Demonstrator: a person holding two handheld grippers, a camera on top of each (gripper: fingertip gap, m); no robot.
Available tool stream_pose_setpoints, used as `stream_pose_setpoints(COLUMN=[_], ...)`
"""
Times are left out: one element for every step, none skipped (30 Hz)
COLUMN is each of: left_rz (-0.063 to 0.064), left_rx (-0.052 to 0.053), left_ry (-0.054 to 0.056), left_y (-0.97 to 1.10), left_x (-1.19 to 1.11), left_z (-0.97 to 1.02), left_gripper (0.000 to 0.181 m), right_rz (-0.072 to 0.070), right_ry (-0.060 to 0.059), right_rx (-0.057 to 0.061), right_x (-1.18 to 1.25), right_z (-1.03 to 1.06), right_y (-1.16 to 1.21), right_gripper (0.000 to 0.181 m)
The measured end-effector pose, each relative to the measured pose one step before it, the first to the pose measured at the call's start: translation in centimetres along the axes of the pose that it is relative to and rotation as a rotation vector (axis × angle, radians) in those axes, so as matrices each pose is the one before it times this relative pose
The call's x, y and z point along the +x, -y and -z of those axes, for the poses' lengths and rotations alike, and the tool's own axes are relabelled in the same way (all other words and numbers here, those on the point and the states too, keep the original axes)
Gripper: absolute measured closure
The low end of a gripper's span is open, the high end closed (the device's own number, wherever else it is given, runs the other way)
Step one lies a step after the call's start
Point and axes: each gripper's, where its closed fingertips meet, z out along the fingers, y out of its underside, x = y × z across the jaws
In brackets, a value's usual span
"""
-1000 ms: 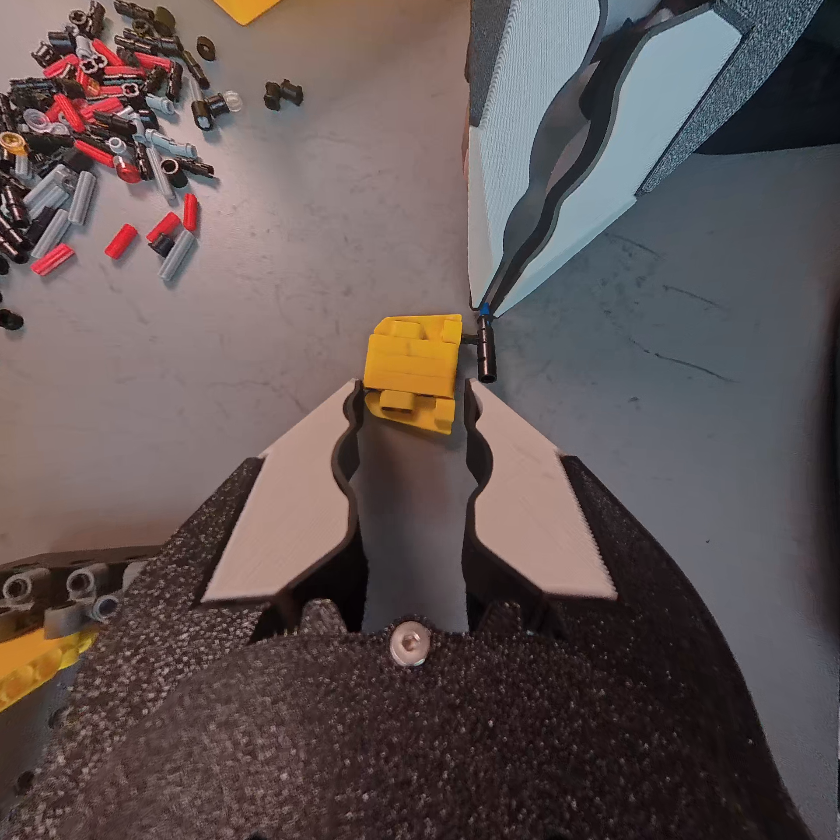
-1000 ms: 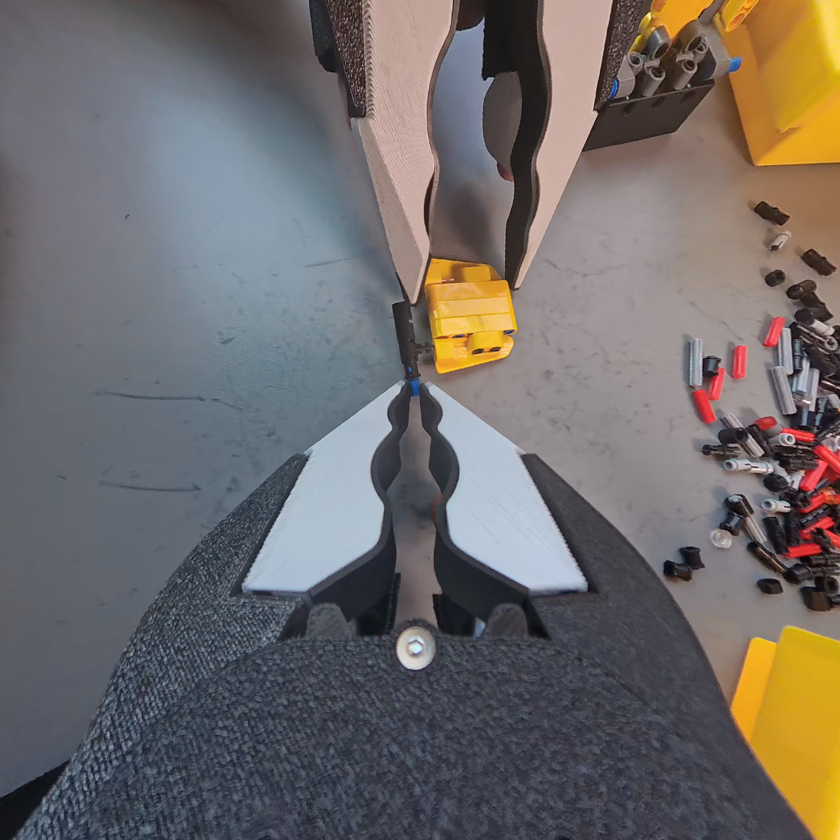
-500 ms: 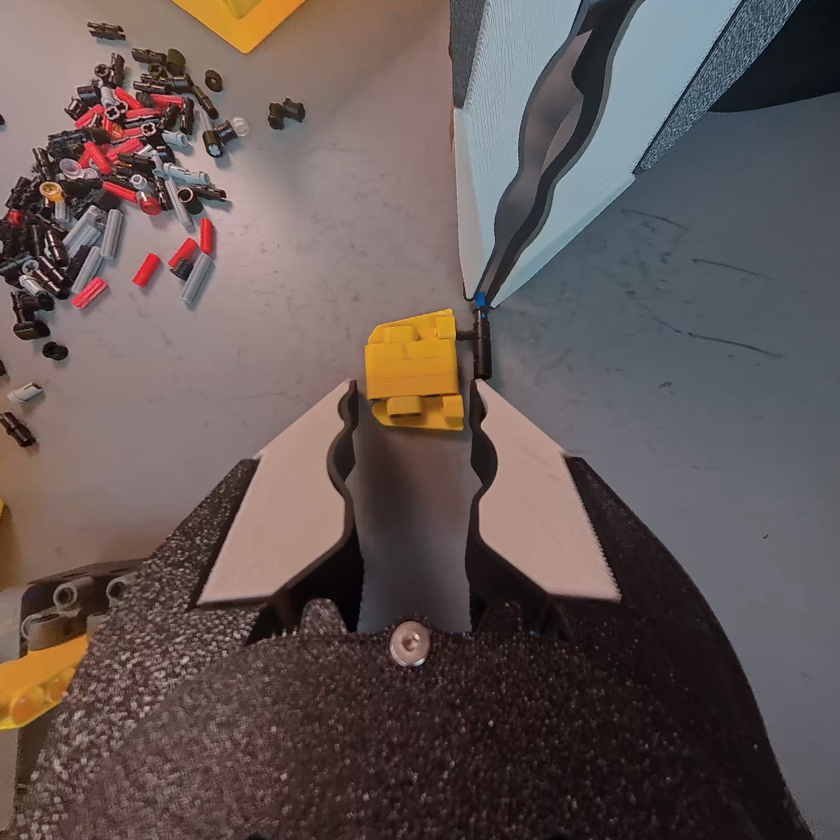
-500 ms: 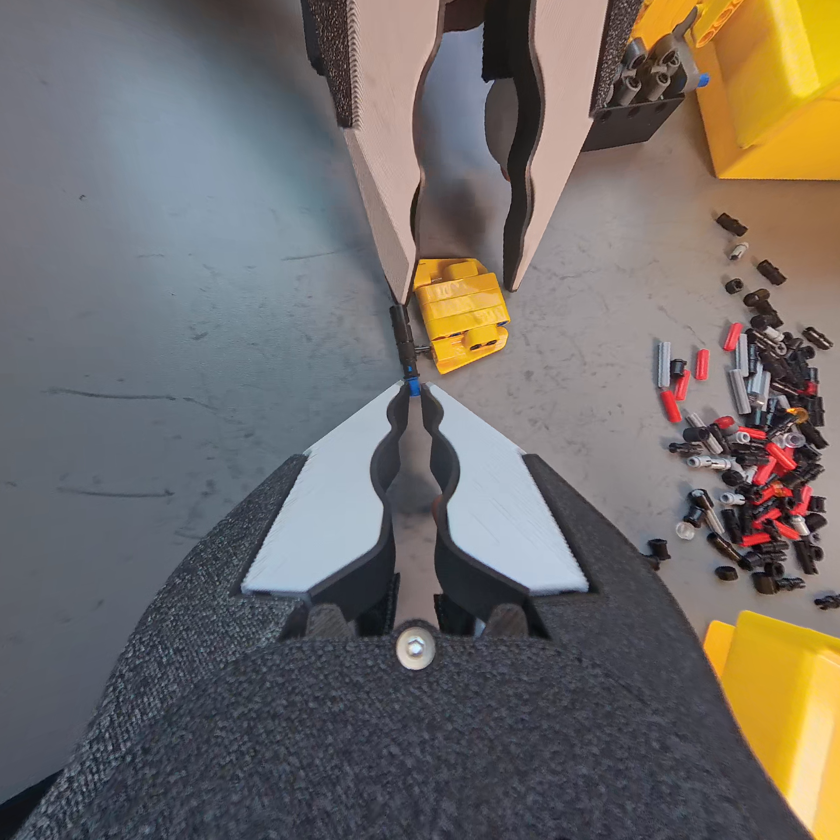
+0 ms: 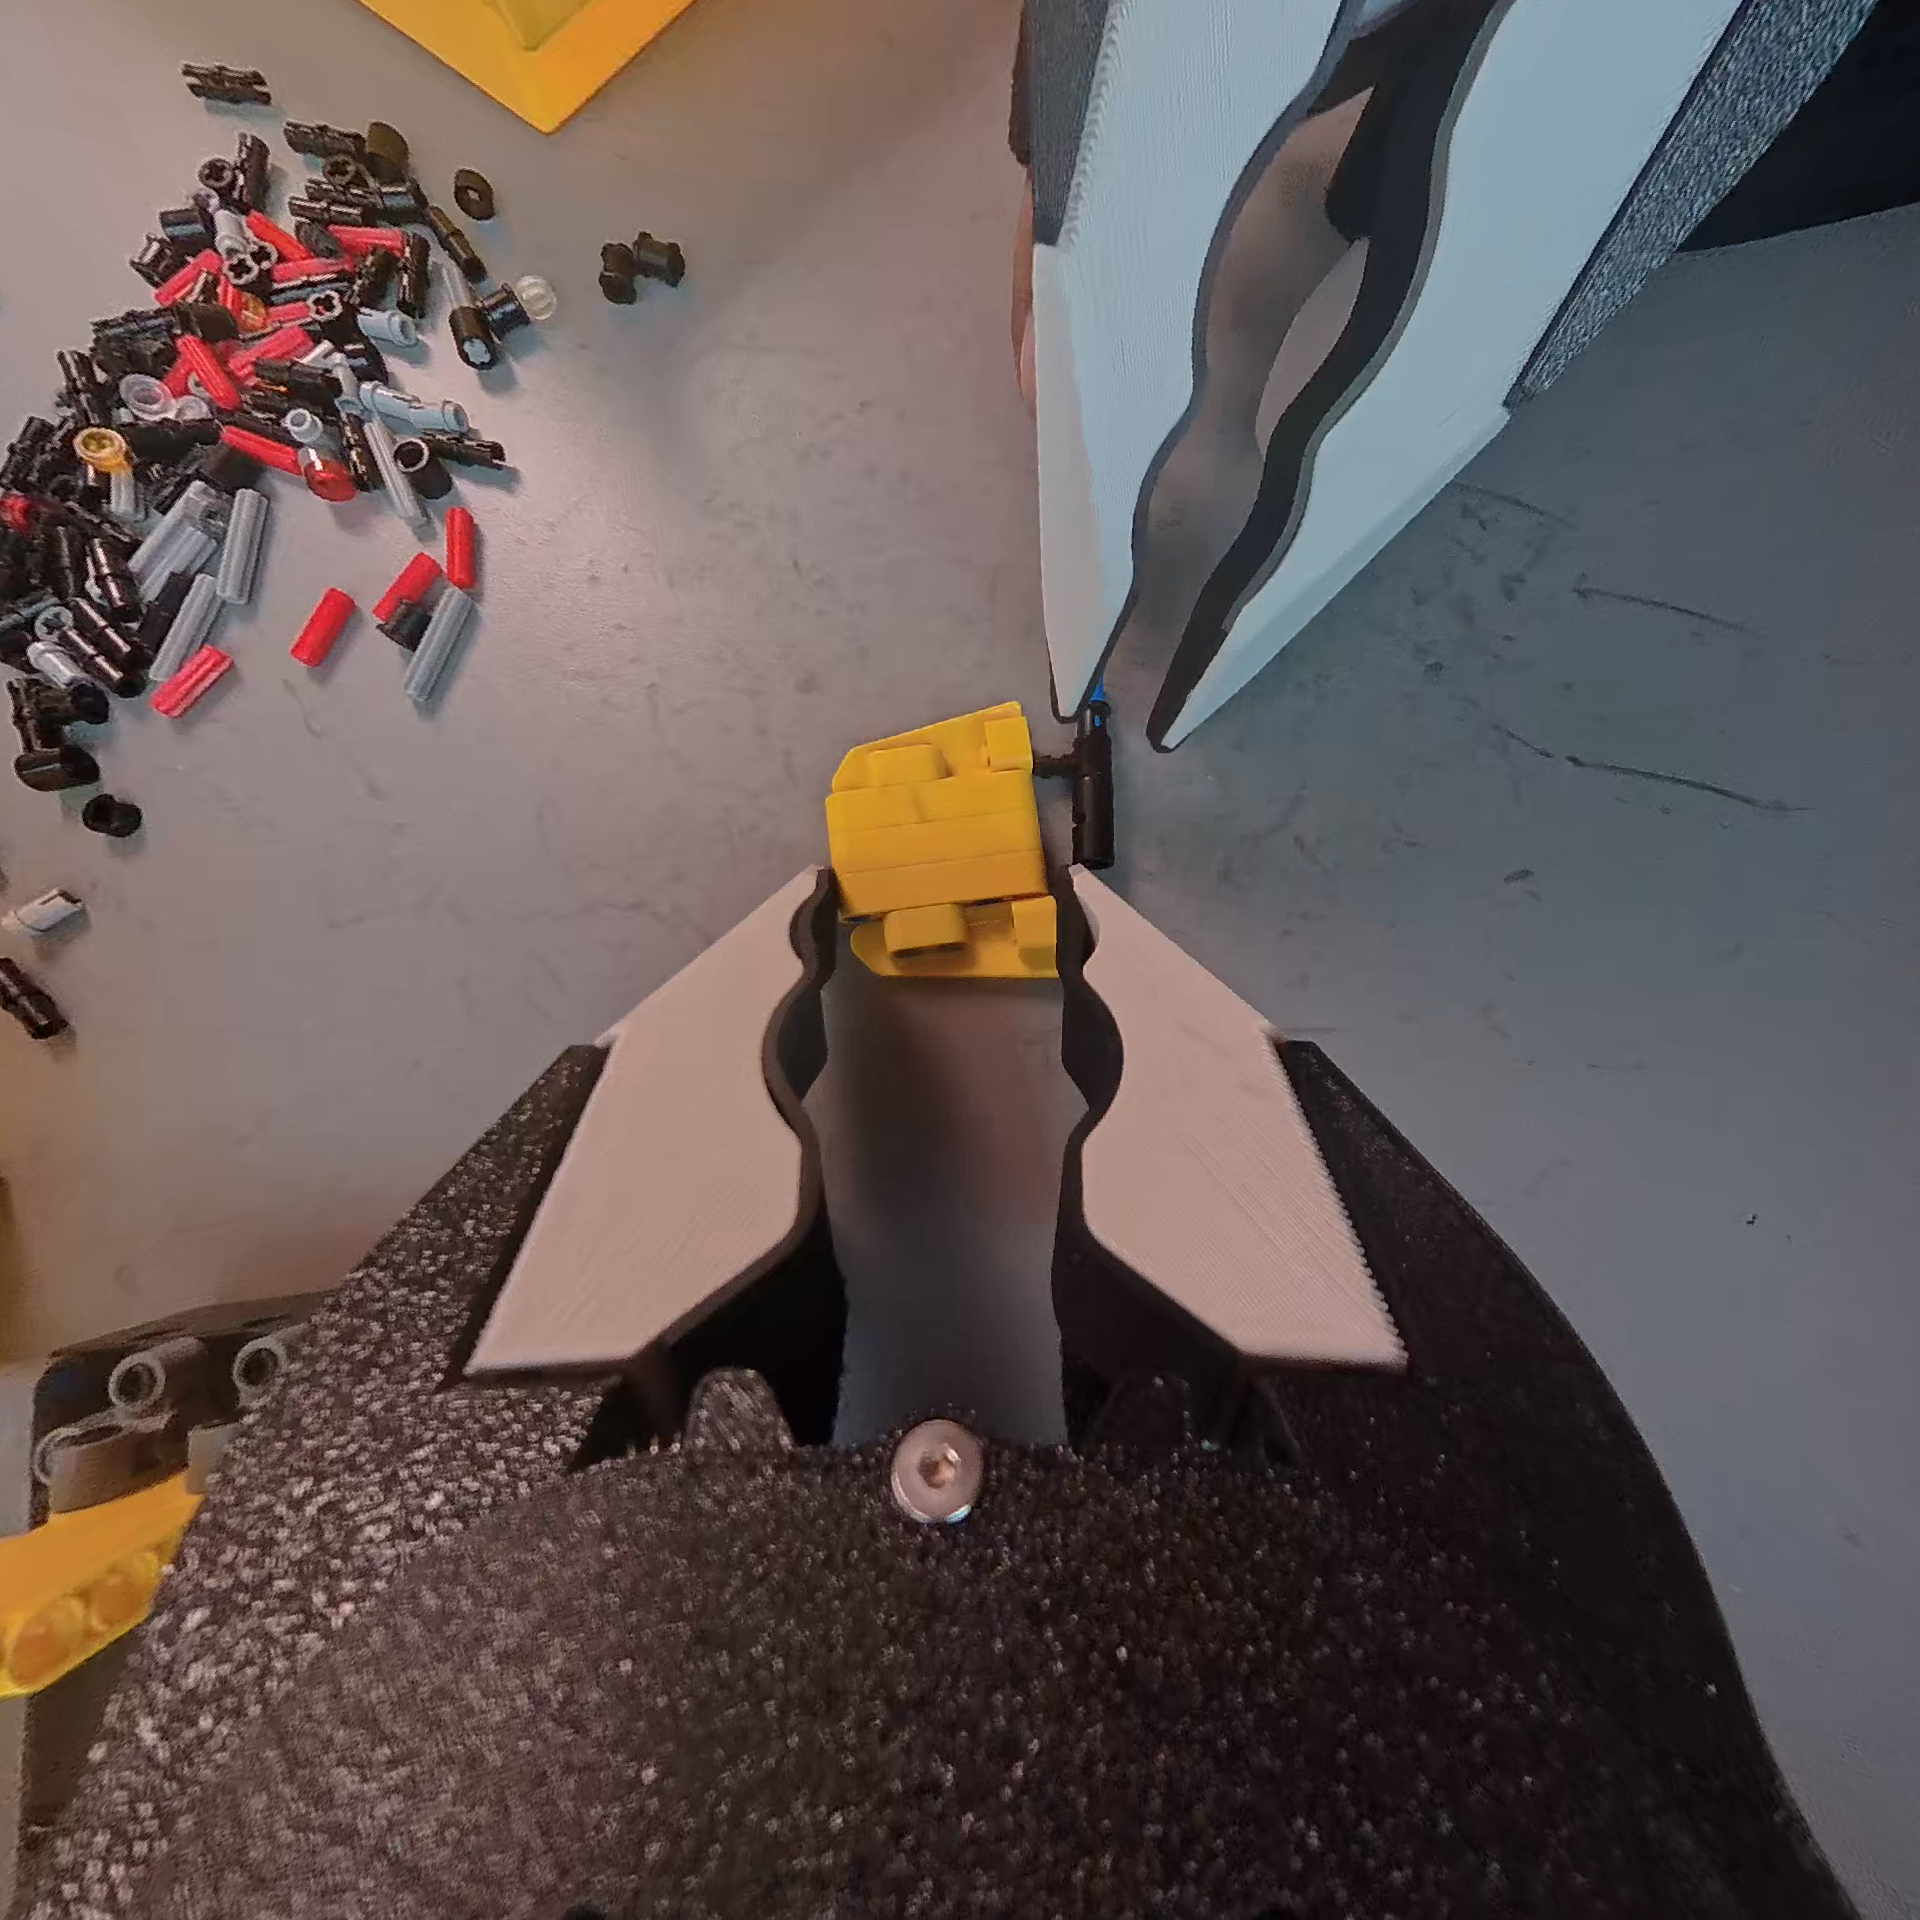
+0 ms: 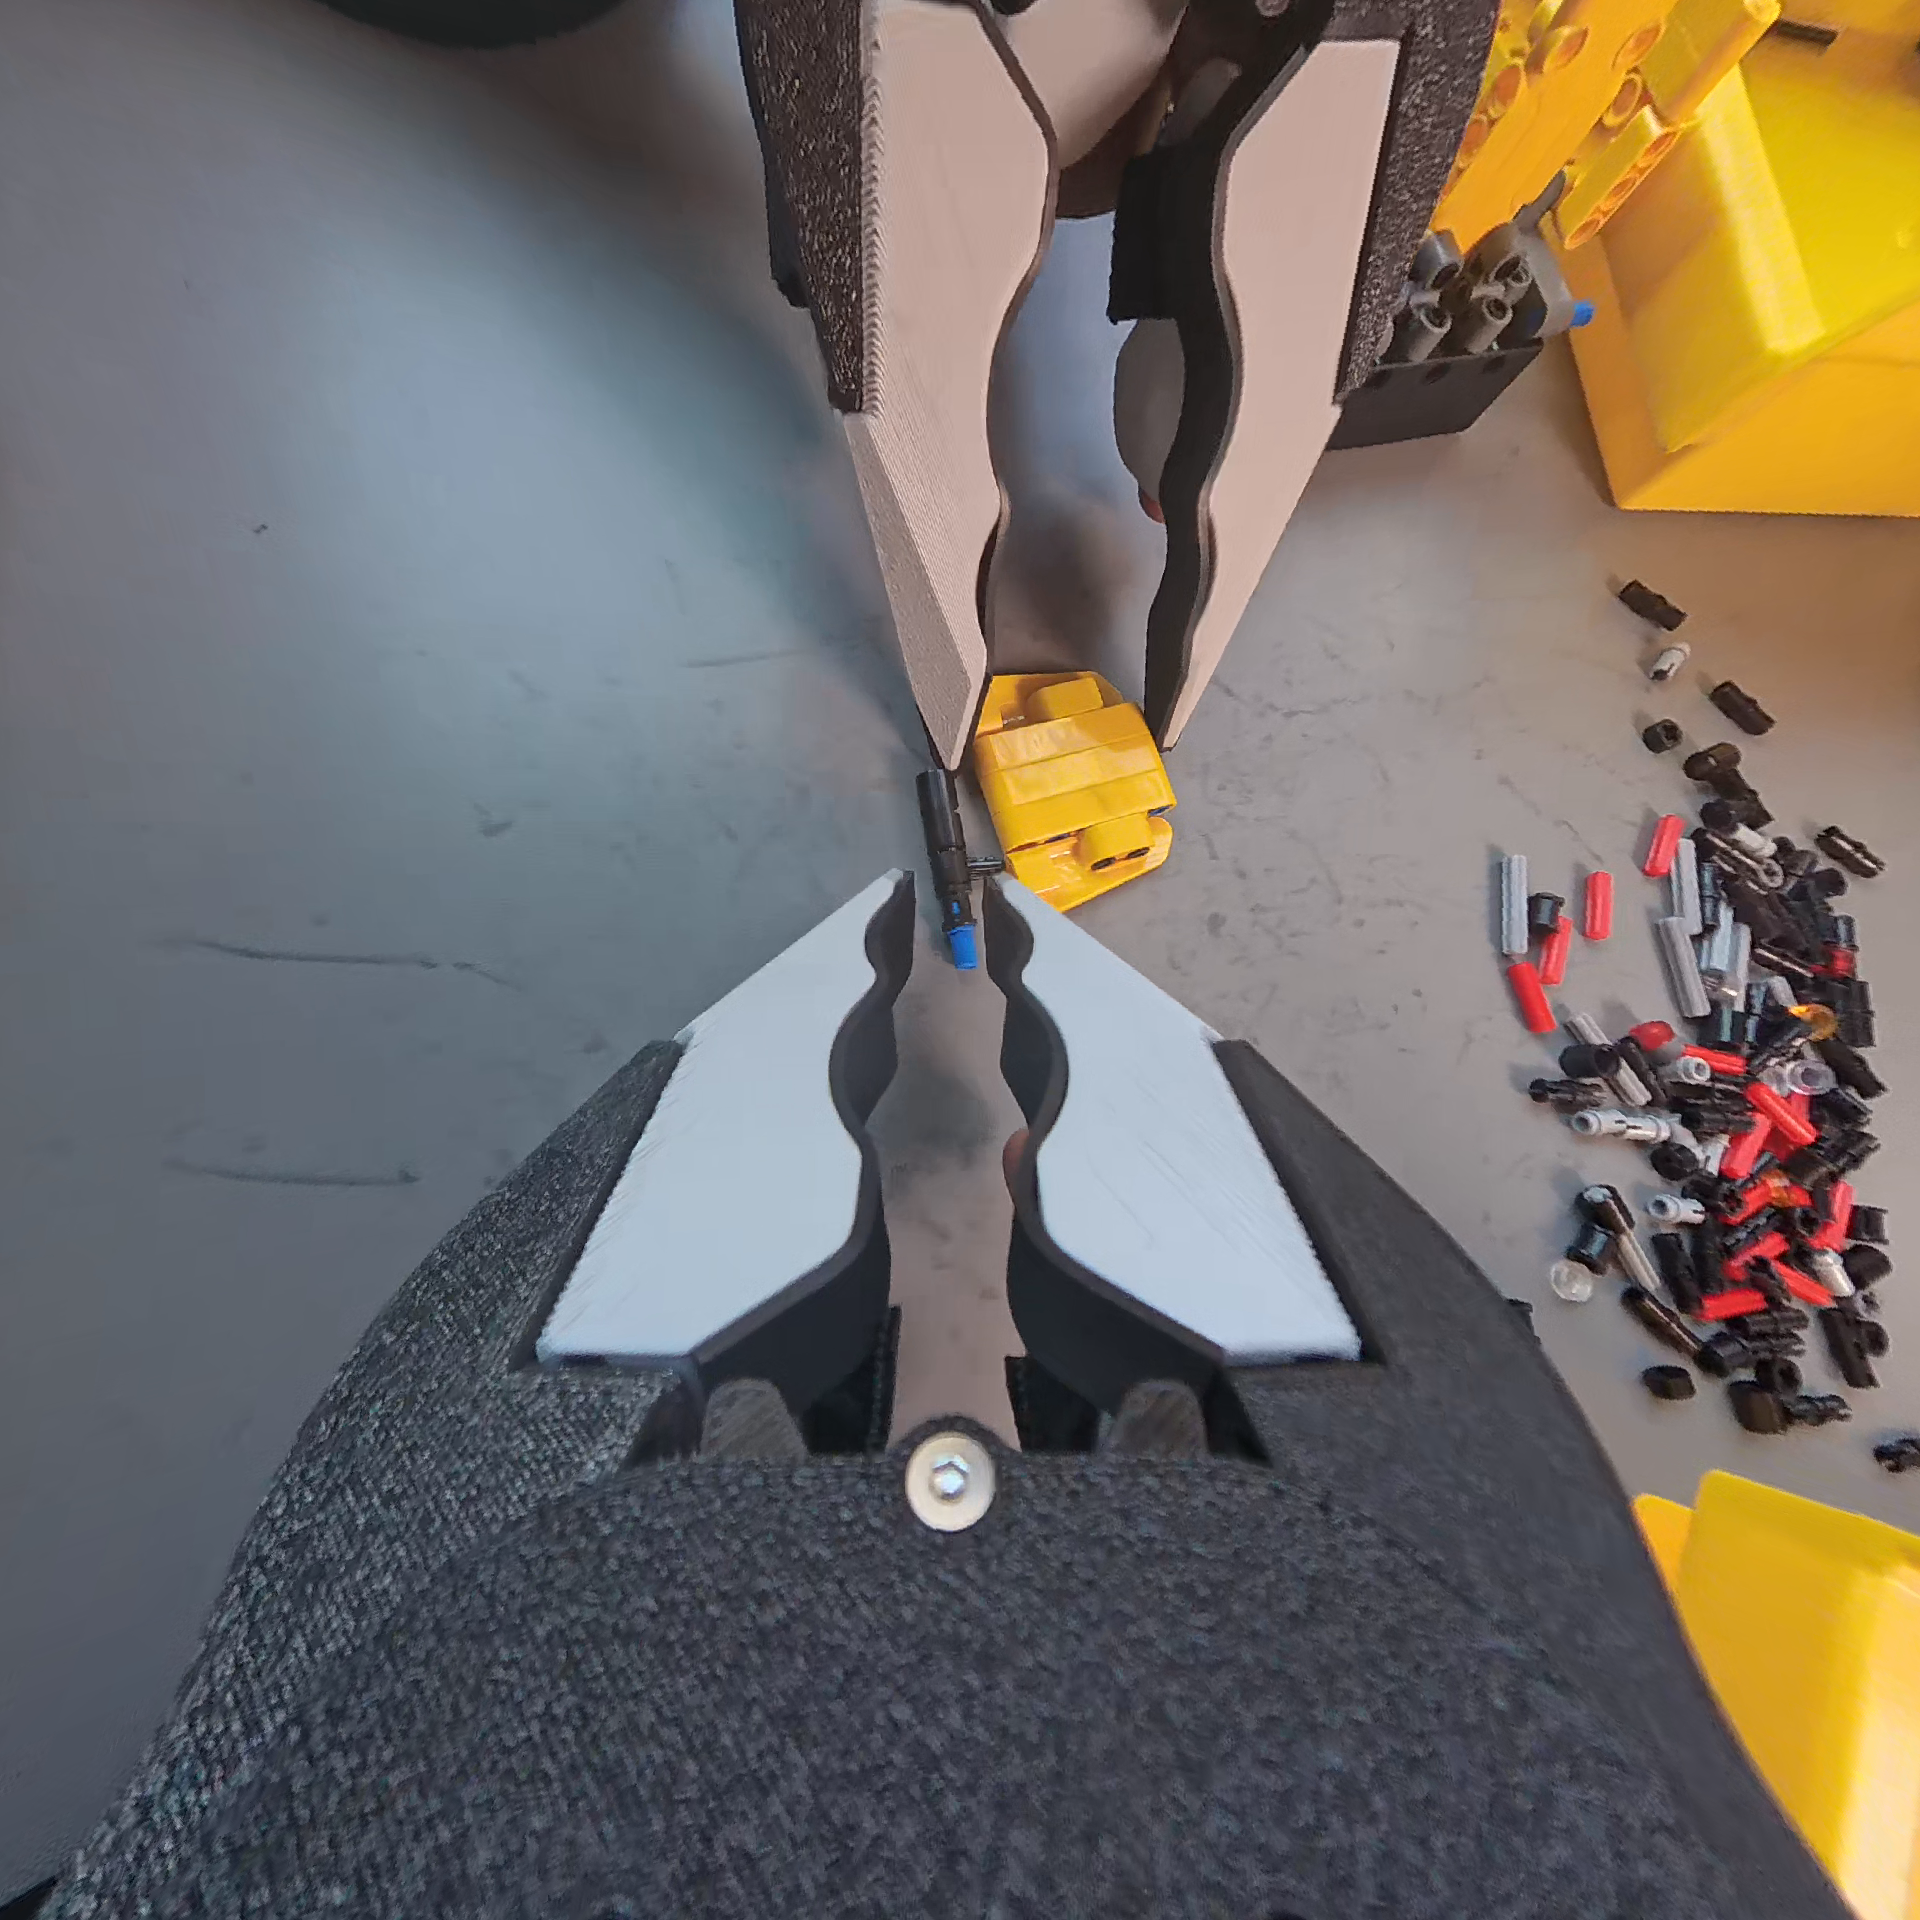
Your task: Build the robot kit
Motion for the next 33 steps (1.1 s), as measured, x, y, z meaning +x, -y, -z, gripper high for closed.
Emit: stream_pose_setpoints(left_rz=[0.0003,-0.0003,-0.0006,-0.0001,-0.0005,-0.0012,-0.0010,-0.0014,-0.0002,0.0038,0.0038,-0.0034,-0.0046,-0.0015,-0.0011,-0.0008,0.0017,0.0036,0.0037,0.0064,0.0131,0.0171,0.0174,0.0139,0.0097,0.0071,0.0050,0.0035,0.0004,-0.0044,-0.0085,-0.0108,-0.0077], left_rx=[-0.0006,-0.0004,-0.0003,0.0000,0.0004,0.0002,-0.0003,-0.0005,0.0009,0.0015,0.0007,0.0005,-0.0005,-0.0005,-0.0002,0.0007,0.0015,0.0021,0.0031,0.0049,0.0070,0.0088,0.0092,0.0074,0.0048,0.0034,0.0032,0.0029,0.0009,-0.0013,-0.0021,-0.0019,-0.0006], left_ry=[-0.0009,-0.0006,-0.0006,-0.0009,-0.0017,-0.0024,-0.0031,-0.0042,-0.0056,-0.0073,-0.0063,-0.0041,-0.0042,-0.0054,-0.0060,-0.0067,-0.0075,-0.0075,-0.0066,-0.0082,-0.0126,-0.0166,-0.0175,-0.0163,-0.0141,-0.0112,-0.0086,-0.0070,-0.0053,-0.0029,-0.0007,0.0009,0.0006], left_y=[0.001,0.000,-0.004,-0.012,-0.006,-0.009,-0.034,-0.028,-0.010,-0.011,-0.023,-0.027,-0.025,-0.016,-0.013,-0.007,0.009,0.009,0.003,0.005,0.026,0.048,0.048,0.033,0.009,0.007,0.003,0.011,-0.002,-0.018,-0.043,-0.038,-0.036], left_x=[0.000,-0.002,0.004,-0.001,0.008,0.013,0.011,0.018,0.032,0.042,0.033,0.016,0.008,0.016,0.014,0.006,0.007,0.007,0.005,0.008,0.028,0.022,0.016,0.023,0.035,0.031,0.025,0.015,0.009,0.010,-0.003,-0.004,-0.005], left_z=[-0.004,-0.002,0.002,0.011,0.008,0.009,0.016,0.037,0.029,0.022,0.015,0.015,0.020,0.014,0.014,0.016,0.022,0.013,0.012,0.027,0.035,0.047,0.053,0.057,0.040,0.037,0.015,0.015,0.016,0.009,-0.001,0.000,0.001], left_gripper=[0.140,0.140,0.140,0.140,0.140,0.140,0.140,0.140,0.140,0.141,0.141,0.141,0.141,0.141,0.141,0.141,0.141,0.141,0.141,0.141,0.141,0.141,0.141,0.141,0.141,0.141,0.141,0.141,0.141,0.141,0.141,0.142,0.141], right_rz=[0.0005,-0.0054,-0.0127,-0.0046,0.0028,0.0056,0.0071,0.0036,-0.0008,0.0032,0.0038,0.0056,0.0079,0.0050,0.0015,0.0034,0.0044,0.0102,0.0132,0.0083,0.0026,-0.0026,-0.0009,0.0001,-0.0025,-0.0013,-0.0041,-0.0095,-0.0078,-0.0076,-0.0045,-0.0044,-0.0050], right_ry=[-0.0069,0.0027,0.0106,0.0048,0.0035,0.0013,-0.0018,-0.0052,0.0050,0.0090,0.0073,-0.0003,0.0022,0.0017,0.0034,0.0005,-0.0003,-0.0029,-0.0006,0.0002,0.0011,0.0014,-0.0003,-0.0007,0.0010,0.0023,0.0042,0.0077,0.0101,0.0119,0.0110,0.0093,0.0077], right_rx=[-0.0170,-0.0077,0.0150,-0.0003,0.0027,0.0002,0.0018,0.0123,0.0151,0.0162,0.0030,-0.0074,-0.0097,-0.0013,0.0078,0.0134,0.0101,0.0057,-0.0006,0.0041,0.0089,0.0082,0.0100,0.0088,0.0053,0.0045,0.0075,0.0069,0.0098,0.0064,0.0014,0.0018,0.0026], right_x=[0.124,0.028,-0.063,-0.010,-0.052,-0.043,0.023,0.088,-0.039,-0.125,-0.131,-0.010,-0.061,-0.044,-0.044,0.018,0.015,0.024,-0.036,-0.019,0.000,0.040,0.042,0.028,0.006,-0.018,0.000,0.003,-0.010,-0.024,-0.040,-0.020,0.006], right_z=[-0.243,-0.172,0.021,-0.028,-0.017,0.012,0.040,0.094,0.126,0.106,0.040,-0.063,-0.115,-0.102,-0.041,0.006,0.012,-0.038,-0.059,-0.029,0.047,0.078,0.078,0.068,0.037,0.021,0.016,0.005,-0.009,-0.030,-0.073,-0.066,-0.007], right_y=[-0.318,-0.207,0.180,-0.023,0.041,0.019,0.042,0.178,0.242,0.259,0.037,-0.163,-0.247,-0.137,0.040,0.160,0.152,0.073,-0.053,-0.007,0.079,0.080,0.118,0.126,0.080,0.051,0.024,-0.044,-0.007,-0.028,-0.074,-0.048,0.029], right_gripper=[0.170,0.171,0.175,0.175,0.175,0.176,0.176,0.176,0.177,0.177,0.177,0.177,0.177,0.177,0.177,0.177,0.177,0.177,0.177,0.177,0.177,0.177,0.177,0.177,0.177,0.177,0.177,0.177,0.177,0.177,0.177,0.177,0.177])
